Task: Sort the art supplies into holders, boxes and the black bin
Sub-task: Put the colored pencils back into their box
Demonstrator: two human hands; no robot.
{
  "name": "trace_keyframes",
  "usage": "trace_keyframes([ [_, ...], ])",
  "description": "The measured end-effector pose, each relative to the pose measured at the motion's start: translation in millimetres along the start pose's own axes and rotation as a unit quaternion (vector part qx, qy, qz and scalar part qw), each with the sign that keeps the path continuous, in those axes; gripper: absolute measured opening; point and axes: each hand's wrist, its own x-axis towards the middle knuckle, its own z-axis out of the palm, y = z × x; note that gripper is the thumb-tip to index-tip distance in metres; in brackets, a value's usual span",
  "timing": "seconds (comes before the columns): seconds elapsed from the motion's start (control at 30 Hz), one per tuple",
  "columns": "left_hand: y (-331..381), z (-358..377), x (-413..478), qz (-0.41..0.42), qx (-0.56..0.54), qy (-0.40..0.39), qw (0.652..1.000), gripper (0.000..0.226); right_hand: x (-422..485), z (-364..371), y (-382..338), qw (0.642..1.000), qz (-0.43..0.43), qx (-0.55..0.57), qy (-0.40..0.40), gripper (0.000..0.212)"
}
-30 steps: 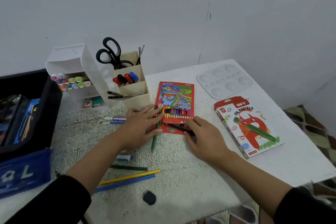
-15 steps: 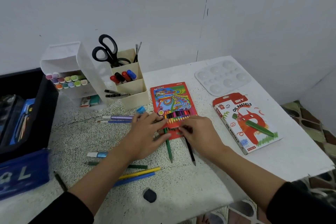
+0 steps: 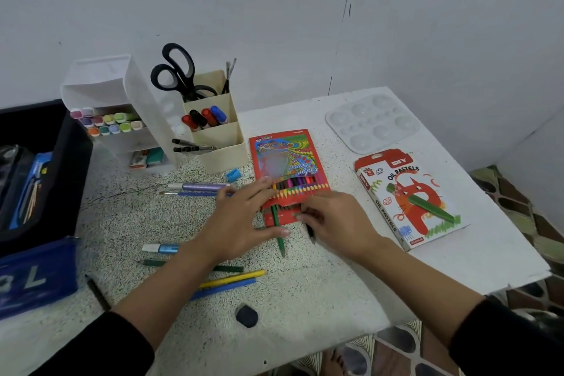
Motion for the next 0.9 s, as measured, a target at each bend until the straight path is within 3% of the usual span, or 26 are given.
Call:
trace_keyframes([
  [0.07,1,0,2,-0.011,0.009,0.006,1.0,0.09,8,-1,4,0.998,-0.034,-0.045,0.025,0.016],
  [0.13,2,-2,2,-0.003,0.015,0.006,1.0,0.09,10,-11,9,0.998,-0.055,-0.033,0.022,0.037],
  [0.27,6,-11,-5,0.021,0.053,-0.092,0.994,0.119,5,-38,19,0.984,-0.03,-0.022,-0.175,0.103],
  [0.33,7,-10,-8,0.032,0.087,-0.119,0.989,0.133,3,-39,25,0.973,-0.031,-0.033,-0.228,0.114],
  [0.5,1,-7,-6,0.042,0.101,-0.088,0.99,0.127,8,-23,33,0.986,-0.047,-0.021,-0.158,0.091],
  [0.7,-2,-2,-5,0.047,0.09,-0.049,0.994,0.114,11,-12,39,0.99,-0.076,-0.06,-0.101,0.085],
  [0.9,-7,4,4,0.026,0.031,0.064,0.997,0.072,19,-6,43,0.993,-0.101,-0.058,-0.036,0.082],
])
